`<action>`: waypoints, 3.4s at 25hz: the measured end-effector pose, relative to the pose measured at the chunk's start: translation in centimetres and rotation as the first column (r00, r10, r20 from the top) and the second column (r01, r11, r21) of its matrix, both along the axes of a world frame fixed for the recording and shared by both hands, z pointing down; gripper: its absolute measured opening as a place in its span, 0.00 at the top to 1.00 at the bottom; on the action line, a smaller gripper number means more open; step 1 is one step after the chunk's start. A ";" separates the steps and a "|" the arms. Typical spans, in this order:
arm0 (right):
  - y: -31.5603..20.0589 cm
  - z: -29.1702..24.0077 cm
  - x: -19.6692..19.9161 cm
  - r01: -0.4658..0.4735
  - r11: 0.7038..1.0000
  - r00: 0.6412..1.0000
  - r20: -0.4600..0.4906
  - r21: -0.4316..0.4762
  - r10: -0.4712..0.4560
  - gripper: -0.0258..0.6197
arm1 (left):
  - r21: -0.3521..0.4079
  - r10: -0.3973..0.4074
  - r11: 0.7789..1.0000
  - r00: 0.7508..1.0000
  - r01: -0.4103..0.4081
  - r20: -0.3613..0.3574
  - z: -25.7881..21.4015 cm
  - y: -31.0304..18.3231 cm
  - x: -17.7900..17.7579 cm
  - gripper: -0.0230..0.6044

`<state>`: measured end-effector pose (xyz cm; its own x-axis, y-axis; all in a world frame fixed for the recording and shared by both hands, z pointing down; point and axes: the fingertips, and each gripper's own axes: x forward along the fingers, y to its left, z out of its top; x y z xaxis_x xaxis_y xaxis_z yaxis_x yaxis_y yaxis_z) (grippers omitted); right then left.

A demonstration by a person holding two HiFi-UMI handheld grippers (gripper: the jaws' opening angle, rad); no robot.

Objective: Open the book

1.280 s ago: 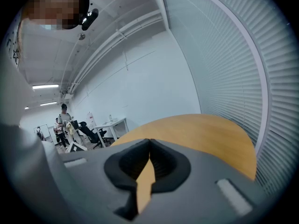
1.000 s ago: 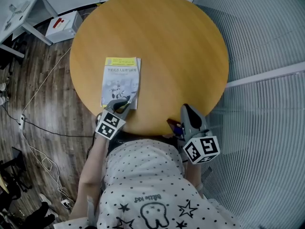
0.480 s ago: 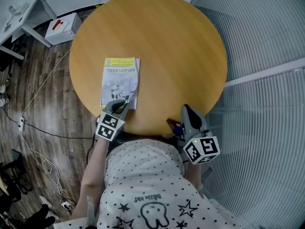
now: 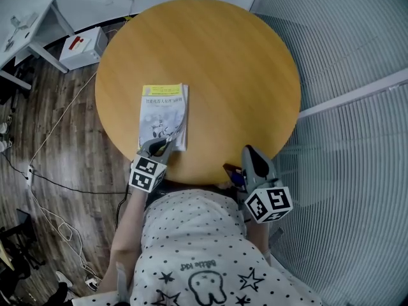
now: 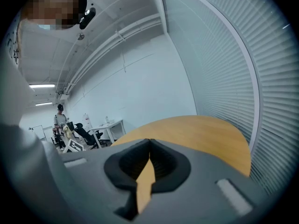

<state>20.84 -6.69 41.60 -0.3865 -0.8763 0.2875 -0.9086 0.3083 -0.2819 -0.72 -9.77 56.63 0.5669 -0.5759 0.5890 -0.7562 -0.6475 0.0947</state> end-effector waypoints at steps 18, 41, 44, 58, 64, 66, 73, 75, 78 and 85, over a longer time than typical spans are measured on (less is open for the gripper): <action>2.1 -0.3 -2.6 -0.018 1.000 1.000 -0.017 -0.024 0.018 0.95 | 0.004 -0.140 0.990 0.984 0.141 -0.106 -1.3 -0.8 -3.5 0.91; -0.5 -1.6 -8.4 0.012 1.000 1.000 -0.016 -0.020 -0.012 0.96 | 0.106 -0.418 0.902 0.908 0.419 -0.026 -4.0 -4.0 -14.7 0.92; -1.0 -1.5 -9.0 0.013 1.000 1.000 -0.012 -0.024 -0.013 0.96 | 0.079 -0.460 0.884 0.887 0.462 -0.040 -3.6 -4.1 -16.1 0.92; -2.1 -1.4 -12.4 0.047 0.999 0.999 -0.021 -0.028 -0.047 0.96 | 0.061 -0.589 0.804 0.806 0.592 -0.057 -2.9 -3.1 -23.0 0.92; -2.1 -1.8 -14.2 0.063 0.997 0.998 -0.030 -0.033 -0.064 0.96 | 0.021 -0.621 0.782 0.781 0.623 -0.070 -2.0 -2.3 -24.7 0.92; -2.2 -1.7 -14.8 0.067 0.997 0.997 -0.032 -0.034 -0.068 0.95 | 0.009 -0.632 0.773 0.772 0.634 -0.069 -1.6 -2.1 -25.4 0.92; -2.1 -1.5 -16.4 0.063 0.997 0.997 -0.031 -0.041 -0.064 0.96 | -0.065 -0.676 0.737 0.732 0.673 -0.089 0.3 -1.4 -27.3 0.92; -1.9 -1.2 -16.7 0.060 0.997 0.998 -0.028 -0.043 -0.062 0.96 | -0.086 -0.684 0.729 0.724 0.679 -0.090 1.0 -0.8 -27.4 0.92; -1.7 -1.1 -17.3 0.057 0.997 0.998 -0.027 -0.049 -0.058 0.96 | -0.114 -0.692 0.722 0.716 0.683 -0.091 1.7 -0.3 -27.9 0.92; -2.5 -0.8 -17.9 0.051 0.998 0.998 -0.025 -0.048 -0.052 0.96 | -0.183 -0.715 0.697 0.691 0.694 -0.104 3.5 -0.2 -28.2 0.92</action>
